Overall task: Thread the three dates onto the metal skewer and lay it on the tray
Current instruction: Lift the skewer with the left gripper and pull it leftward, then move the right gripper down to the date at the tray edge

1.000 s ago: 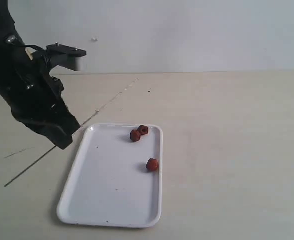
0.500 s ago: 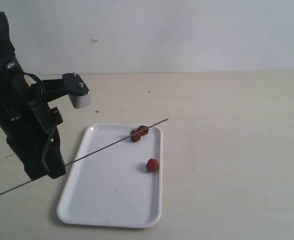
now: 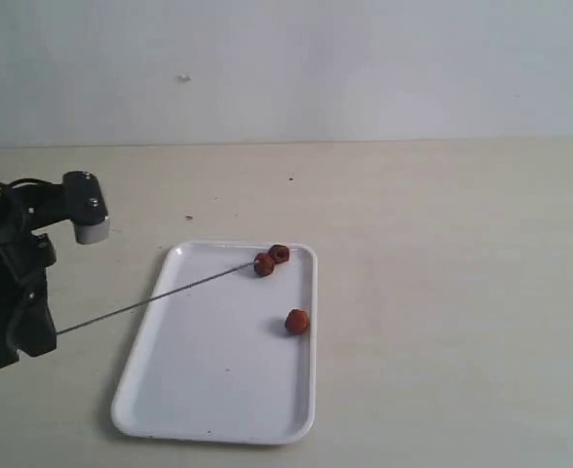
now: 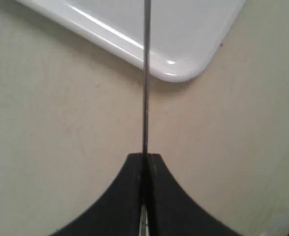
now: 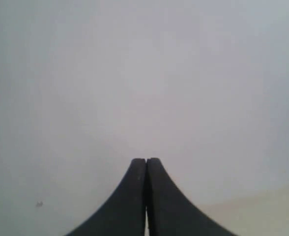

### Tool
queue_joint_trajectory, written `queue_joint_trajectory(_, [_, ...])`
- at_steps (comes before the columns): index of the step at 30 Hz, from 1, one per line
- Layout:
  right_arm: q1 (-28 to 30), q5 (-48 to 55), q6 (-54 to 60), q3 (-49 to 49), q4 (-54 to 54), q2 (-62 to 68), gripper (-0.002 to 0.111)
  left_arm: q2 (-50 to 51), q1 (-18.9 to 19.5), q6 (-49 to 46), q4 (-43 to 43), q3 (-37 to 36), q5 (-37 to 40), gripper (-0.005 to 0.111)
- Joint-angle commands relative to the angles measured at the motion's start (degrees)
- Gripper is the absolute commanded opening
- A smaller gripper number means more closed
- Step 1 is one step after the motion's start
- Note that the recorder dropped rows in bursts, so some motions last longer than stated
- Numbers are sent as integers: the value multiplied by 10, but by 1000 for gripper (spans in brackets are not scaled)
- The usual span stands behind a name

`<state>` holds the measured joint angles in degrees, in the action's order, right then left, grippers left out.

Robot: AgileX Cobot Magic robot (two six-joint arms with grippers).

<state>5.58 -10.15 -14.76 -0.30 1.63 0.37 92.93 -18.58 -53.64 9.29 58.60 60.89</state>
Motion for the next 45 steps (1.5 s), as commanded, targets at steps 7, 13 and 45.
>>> queue_joint_trajectory(7, [4,-102,-49,-81,20,117,0,-25,49,-94,50,-28,-135,0])
queue_joint_trajectory(13, [4,-27,-148,-253,-122,344,0,-25,49,-94,51,-27,-140,0])
queue_joint_trajectory(45, [-209,661,492,-780,99,1028,7,-21,50,-89,42,-27,-167,0])
